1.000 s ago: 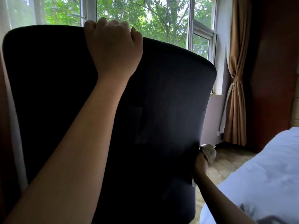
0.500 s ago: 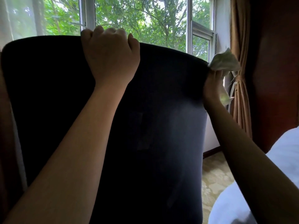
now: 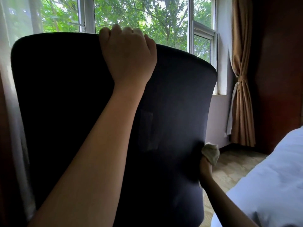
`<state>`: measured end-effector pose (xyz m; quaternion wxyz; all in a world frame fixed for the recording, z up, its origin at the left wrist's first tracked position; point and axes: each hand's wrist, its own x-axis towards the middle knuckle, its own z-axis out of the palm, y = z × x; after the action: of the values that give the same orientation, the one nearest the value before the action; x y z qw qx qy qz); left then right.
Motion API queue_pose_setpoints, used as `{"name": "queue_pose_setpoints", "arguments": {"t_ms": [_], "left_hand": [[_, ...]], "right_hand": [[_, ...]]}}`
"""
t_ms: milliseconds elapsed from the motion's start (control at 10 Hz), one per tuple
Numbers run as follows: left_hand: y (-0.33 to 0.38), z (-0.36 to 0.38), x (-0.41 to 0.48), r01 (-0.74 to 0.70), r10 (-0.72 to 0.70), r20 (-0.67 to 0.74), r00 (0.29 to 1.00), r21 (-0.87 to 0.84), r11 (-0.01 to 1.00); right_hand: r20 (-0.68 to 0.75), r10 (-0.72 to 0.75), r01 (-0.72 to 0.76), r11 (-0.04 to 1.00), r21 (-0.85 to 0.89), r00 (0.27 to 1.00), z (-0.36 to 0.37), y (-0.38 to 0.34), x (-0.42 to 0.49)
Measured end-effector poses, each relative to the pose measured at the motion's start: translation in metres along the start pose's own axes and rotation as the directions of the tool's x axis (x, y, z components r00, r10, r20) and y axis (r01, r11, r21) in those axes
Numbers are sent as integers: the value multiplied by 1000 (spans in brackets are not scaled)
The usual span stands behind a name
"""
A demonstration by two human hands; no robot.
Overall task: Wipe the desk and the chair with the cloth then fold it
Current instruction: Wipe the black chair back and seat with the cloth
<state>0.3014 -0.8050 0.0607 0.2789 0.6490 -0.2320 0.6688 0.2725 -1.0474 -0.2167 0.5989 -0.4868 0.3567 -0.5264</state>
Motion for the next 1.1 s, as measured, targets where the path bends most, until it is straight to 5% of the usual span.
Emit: {"name": "queue_pose_setpoints", "arguments": {"t_ms": [100, 300, 400, 500, 600, 700, 800, 900, 1000, 1100], "left_hand": [[5, 2, 0, -19, 20, 27, 999, -21, 1000], [7, 3, 0, -29, 30, 43, 999, -37, 999], [10, 6, 0, -6, 6, -5, 1000, -7, 1000], [10, 7, 0, -6, 7, -48, 999, 19, 1000], [8, 5, 0, -34, 34, 19, 999, 0, 999], [5, 1, 0, -49, 49, 79, 996, -3, 999], [0, -1, 1, -60, 58, 103, 993, 15, 998], [-5, -2, 2, -61, 60, 120, 991, 2, 998], [-6, -5, 3, -56, 55, 137, 989, 2, 998], [-4, -7, 3, -53, 53, 166, 985, -5, 999]], "right_hand": [[-27, -116, 116, 993, 2, 993, 4, -13, -7], [141, -374, 379, 925, -13, 917, 35, -98, -11], [121, -573, 580, 814, -31, 811, 70, -141, -62], [211, -834, 859, 507, -74, 510, 90, -142, -113], [411, -909, 974, -150, -170, -68, 103, -133, -147], [477, -857, 965, -255, -67, -194, 97, -132, -138], [429, -901, 973, -157, -170, -70, 84, -131, -109], [351, -859, 919, 291, -266, 374, 73, -127, -76], [102, -606, 613, 765, -197, 789, 60, -123, -32], [-78, -441, 433, 896, -102, 894, 46, -124, 8]]}}
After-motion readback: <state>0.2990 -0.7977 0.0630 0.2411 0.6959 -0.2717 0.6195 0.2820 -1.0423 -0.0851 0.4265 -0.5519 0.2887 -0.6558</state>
